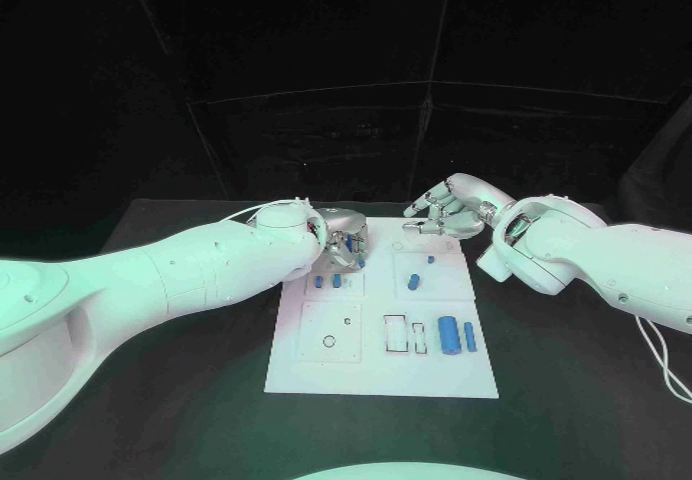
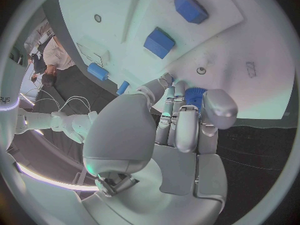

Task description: Assemble the parts on the task board

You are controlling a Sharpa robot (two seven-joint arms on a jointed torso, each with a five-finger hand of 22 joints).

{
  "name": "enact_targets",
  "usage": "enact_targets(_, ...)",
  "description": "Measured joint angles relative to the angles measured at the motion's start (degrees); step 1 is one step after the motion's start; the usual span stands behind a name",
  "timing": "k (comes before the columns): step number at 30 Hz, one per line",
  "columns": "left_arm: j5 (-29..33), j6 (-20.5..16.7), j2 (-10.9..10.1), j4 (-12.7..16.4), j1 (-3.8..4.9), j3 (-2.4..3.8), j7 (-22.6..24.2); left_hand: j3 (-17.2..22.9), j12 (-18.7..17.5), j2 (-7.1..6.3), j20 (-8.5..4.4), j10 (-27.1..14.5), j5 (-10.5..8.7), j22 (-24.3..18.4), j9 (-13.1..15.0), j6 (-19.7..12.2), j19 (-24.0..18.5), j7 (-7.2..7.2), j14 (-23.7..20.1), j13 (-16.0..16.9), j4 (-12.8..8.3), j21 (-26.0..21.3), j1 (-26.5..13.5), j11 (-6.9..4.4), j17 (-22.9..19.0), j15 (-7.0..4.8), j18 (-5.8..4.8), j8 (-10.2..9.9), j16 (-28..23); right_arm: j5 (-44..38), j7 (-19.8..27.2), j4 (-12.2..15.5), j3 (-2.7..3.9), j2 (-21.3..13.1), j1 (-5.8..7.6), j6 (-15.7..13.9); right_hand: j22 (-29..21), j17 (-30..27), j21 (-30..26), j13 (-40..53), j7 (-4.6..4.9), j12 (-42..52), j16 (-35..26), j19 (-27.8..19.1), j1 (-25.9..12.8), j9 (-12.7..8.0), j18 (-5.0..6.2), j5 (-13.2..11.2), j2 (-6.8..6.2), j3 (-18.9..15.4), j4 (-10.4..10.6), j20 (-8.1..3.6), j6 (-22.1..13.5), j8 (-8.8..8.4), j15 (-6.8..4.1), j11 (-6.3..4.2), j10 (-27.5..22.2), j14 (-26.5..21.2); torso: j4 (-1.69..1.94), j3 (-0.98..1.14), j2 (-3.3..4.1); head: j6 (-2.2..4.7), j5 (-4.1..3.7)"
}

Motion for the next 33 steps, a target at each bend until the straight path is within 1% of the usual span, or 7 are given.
enact_targets(2, 0.00, -0.10, 0.01, 0.03, 0.00, 0.00, 0.01, -0.15, -0.14, 0.00, 0.00, -0.19, 0.00, 0.00, 0.00, -0.11, 0.00, 0.11, 0.00, -0.20, -0.15, 0.00, 0.00, 0.18, -0.02, 0.00, 0.00, 0.00, 0.00, 0.00, 0.00, 0.00, 0.00, 0.01, 0.00, 0.00, 0.00, 0.00, 0.00, 0.00, 0.00, 0.00, 0.00, 0.00, 0.00, 0.00, 0.00, 0.00, 0.00, 0.00, 0.00, 0.00, 0.00, 0.00, 0.00, 0.00, 0.00, 0.00, 0.00, 0.00, 0.00, 0.01, -0.01)
enact_targets(9, 0.00, -0.29, 0.02, 0.10, -0.03, -0.01, 0.01, -0.15, -0.14, 0.00, 0.00, -0.19, 0.00, 0.00, 0.00, -0.12, 0.00, 0.12, 0.00, -0.15, -0.15, 0.00, 0.01, 0.19, -0.02, 0.00, 0.00, 0.00, 0.00, -0.01, -0.01, 0.00, 0.00, 0.01, 0.00, 0.00, 0.00, 0.00, 0.00, 0.00, 0.00, 0.00, 0.00, 0.00, 0.00, 0.00, 0.00, 0.00, 0.00, 0.00, 0.00, 0.00, 0.00, 0.00, 0.00, 0.00, 0.00, 0.00, 0.00, 0.00, 0.00, 0.02, -0.04)
enact_targets(11, 0.00, -0.30, 0.02, 0.12, -0.03, -0.02, 0.01, -0.15, -0.14, 0.00, 0.00, -0.19, 0.00, 0.01, 0.00, -0.13, 0.00, 0.13, 0.00, -0.13, -0.15, 0.00, 0.01, 0.19, -0.02, 0.00, 0.00, -0.26, 0.00, -0.01, -0.01, 0.00, 0.00, 0.01, 0.00, 0.00, 0.00, 0.00, 0.00, 0.00, 0.00, 0.00, 0.00, 0.00, 0.00, 0.00, 0.00, 0.00, 0.00, 0.00, 0.00, 0.00, 0.00, 0.00, 0.00, 0.00, 0.00, 0.00, 0.01, 0.00, 0.01, 0.01, -0.04)
enact_targets(20, -0.01, -0.29, 0.02, 0.39, -0.03, -0.01, 0.01, -0.15, -0.53, 0.00, 0.00, -0.19, 0.00, 0.09, 0.01, -0.20, 0.00, 0.20, 0.00, -0.11, -0.15, 0.23, 0.01, 0.19, -0.09, 0.00, 0.01, -0.26, 0.00, -0.02, -0.01, 0.00, 0.00, 0.04, 0.00, 0.00, 0.00, 0.00, 0.00, -0.01, 0.00, 0.00, 0.00, 0.00, 0.00, 0.00, 0.00, 0.00, 0.00, 0.00, 0.00, 0.00, 0.00, 0.00, 0.00, 0.00, 0.00, 0.00, 0.00, -0.01, 0.01, -0.14, -0.10)
enact_targets(23, -0.01, -0.26, 0.03, 0.44, -0.03, -0.01, 0.01, 0.01, -0.53, 0.00, 0.00, -0.19, 0.00, 0.09, 0.01, 0.11, 0.00, -0.11, 0.00, -0.11, -0.30, 0.23, 0.01, 0.18, -0.08, 0.00, 0.01, -0.26, 0.00, -0.02, -0.01, 0.00, 0.00, 0.04, 0.00, 0.00, 0.00, 0.00, 0.00, -0.01, 0.00, 0.00, 0.00, 0.00, 0.00, 0.00, 0.00, 0.00, 0.00, 0.00, 0.00, 0.00, 0.00, 0.00, 0.00, 0.00, 0.00, 0.00, 0.00, -0.01, 0.02, -0.14, -0.11)
enact_targets(29, -0.01, -0.06, 0.04, 0.59, -0.03, 0.01, 0.02, 0.01, -0.76, 0.00, 0.00, -0.18, 0.00, 0.15, 0.02, 0.12, -0.01, -0.12, 0.00, 0.02, -0.30, 0.23, 0.01, 0.18, -0.22, 0.00, 0.01, -0.26, 0.00, -0.03, -0.01, -0.01, 0.00, 0.05, 0.00, 0.00, 0.00, 0.00, 0.00, -0.01, 0.00, 0.00, 0.00, 0.00, 0.00, 0.00, 0.00, 0.00, 0.00, 0.00, 0.00, 0.00, 0.00, 0.00, 0.00, 0.00, 0.00, 0.00, 0.00, -0.01, 0.02, -0.21, -0.11)
enact_targets(33, 0.00, 0.15, 0.09, 0.63, -0.02, 0.01, 0.03, 0.21, -0.82, 0.00, 0.00, -0.12, 0.00, 0.27, 0.04, 0.43, -0.01, -0.43, 0.00, 0.04, -0.49, 0.23, 0.01, 0.20, -0.23, 0.00, 0.01, -0.26, 0.00, -0.04, -0.01, -0.01, 0.00, 0.07, 0.00, 0.00, 0.00, 0.00, 0.00, -0.01, 0.00, 0.00, 0.00, 0.00, 0.00, 0.00, 0.00, 0.00, 0.00, 0.00, 0.00, 0.00, 0.00, 0.00, 0.00, 0.00, 0.00, 0.00, 0.00, -0.01, 0.03, -0.24, -0.11)
